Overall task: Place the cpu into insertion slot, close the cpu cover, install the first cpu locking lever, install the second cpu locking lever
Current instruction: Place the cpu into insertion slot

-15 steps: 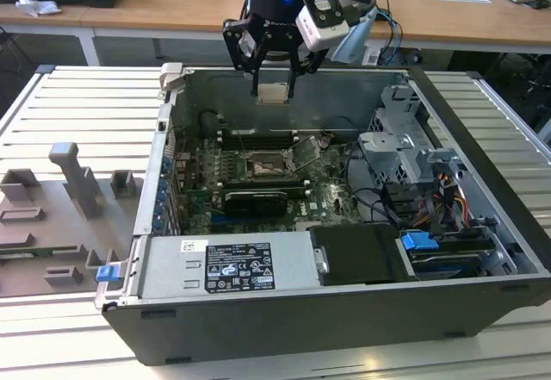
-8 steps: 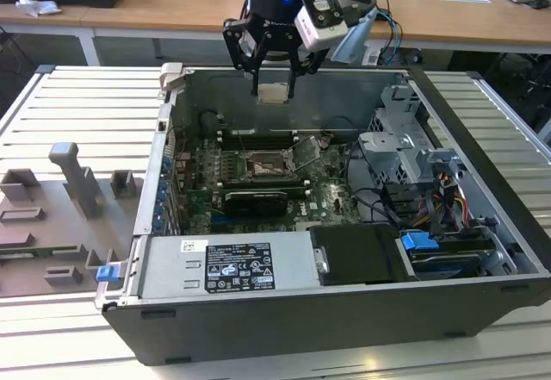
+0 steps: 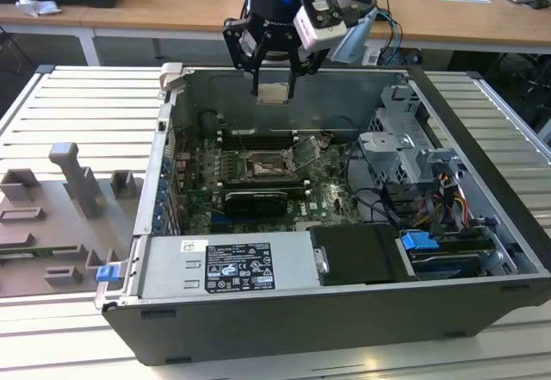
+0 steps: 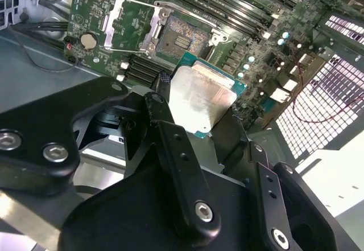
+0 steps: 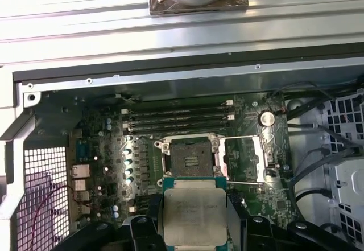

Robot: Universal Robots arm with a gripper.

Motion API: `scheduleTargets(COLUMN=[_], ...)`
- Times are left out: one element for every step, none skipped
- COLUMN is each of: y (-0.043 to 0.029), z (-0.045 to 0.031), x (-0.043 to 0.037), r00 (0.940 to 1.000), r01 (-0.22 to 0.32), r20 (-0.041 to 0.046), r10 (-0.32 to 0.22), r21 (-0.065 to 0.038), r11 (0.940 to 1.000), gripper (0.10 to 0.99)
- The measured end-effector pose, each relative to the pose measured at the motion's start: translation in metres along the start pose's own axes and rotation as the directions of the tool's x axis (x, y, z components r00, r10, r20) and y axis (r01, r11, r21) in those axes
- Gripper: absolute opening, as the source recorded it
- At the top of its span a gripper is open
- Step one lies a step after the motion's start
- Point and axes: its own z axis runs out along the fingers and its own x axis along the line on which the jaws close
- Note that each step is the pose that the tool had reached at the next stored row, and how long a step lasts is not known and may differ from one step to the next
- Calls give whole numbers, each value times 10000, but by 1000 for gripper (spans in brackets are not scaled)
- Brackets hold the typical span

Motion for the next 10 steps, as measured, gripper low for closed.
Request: scheduleTargets(y=[0, 0, 0, 0, 0, 0, 0, 0, 0, 0], z=[0, 0, 0, 0, 0, 0, 0, 0, 0, 0], x=[0, 0, 0, 0, 0, 0, 0, 0, 0, 0], r00=[10000, 10000, 10000, 9999, 9999, 9999, 9998, 9998, 9997, 9996], r01=[-43, -75, -95, -117, -139, -159, -182, -200, -239, -268], r20=[4, 7, 9, 11, 13, 14, 16, 18, 22, 24], r10=[43, 75, 95, 117, 139, 159, 182, 200, 239, 268], r21=[-1, -2, -2, -2, -2, -3, -4, -4, -5, -5], r11=[10000, 10000, 10000, 9999, 9999, 9999, 9998, 9998, 9997, 9996], gripper=[537, 537, 537, 537, 537, 537, 537, 537, 537, 537])
